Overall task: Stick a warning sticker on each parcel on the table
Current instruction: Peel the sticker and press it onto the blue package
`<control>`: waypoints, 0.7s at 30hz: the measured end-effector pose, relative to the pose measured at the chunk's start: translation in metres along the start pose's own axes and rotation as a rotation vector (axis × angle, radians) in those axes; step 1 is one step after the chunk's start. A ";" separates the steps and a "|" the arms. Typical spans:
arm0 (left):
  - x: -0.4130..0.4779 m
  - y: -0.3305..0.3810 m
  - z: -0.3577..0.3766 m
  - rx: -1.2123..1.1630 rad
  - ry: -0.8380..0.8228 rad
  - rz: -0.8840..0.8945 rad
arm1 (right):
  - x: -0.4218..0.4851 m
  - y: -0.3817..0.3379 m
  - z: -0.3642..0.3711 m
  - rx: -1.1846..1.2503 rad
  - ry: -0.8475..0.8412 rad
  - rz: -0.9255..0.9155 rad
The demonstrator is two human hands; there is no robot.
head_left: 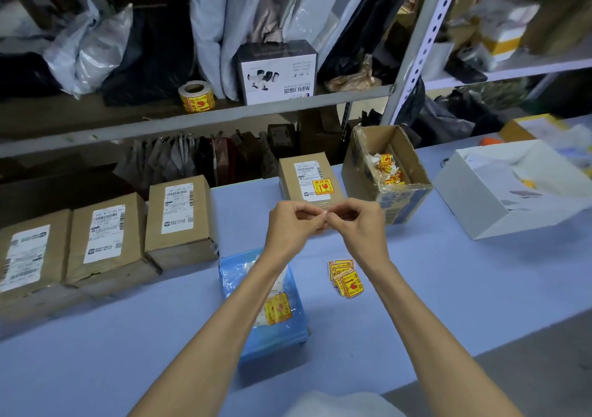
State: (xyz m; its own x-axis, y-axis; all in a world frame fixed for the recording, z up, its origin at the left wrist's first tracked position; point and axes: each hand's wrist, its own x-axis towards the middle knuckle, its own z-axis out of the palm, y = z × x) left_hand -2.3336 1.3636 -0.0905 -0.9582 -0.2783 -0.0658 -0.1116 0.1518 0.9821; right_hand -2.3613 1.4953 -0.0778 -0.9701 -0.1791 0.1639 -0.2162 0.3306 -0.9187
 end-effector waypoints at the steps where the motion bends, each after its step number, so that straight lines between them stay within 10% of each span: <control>1: 0.002 0.003 0.008 0.068 0.017 0.060 | 0.001 0.001 -0.004 0.007 0.021 0.026; 12: 0.051 0.027 0.070 0.108 -0.179 0.148 | 0.041 0.031 -0.063 0.352 0.229 0.251; 21: 0.123 0.047 0.098 0.597 -0.349 0.176 | 0.127 0.051 -0.116 -0.140 0.077 0.110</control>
State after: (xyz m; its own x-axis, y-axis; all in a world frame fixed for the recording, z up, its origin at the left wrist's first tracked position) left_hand -2.4829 1.4296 -0.0699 -0.9925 0.1027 -0.0659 0.0230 0.6879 0.7254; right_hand -2.5082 1.5972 -0.0625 -0.9931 -0.0652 0.0977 -0.1169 0.4706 -0.8746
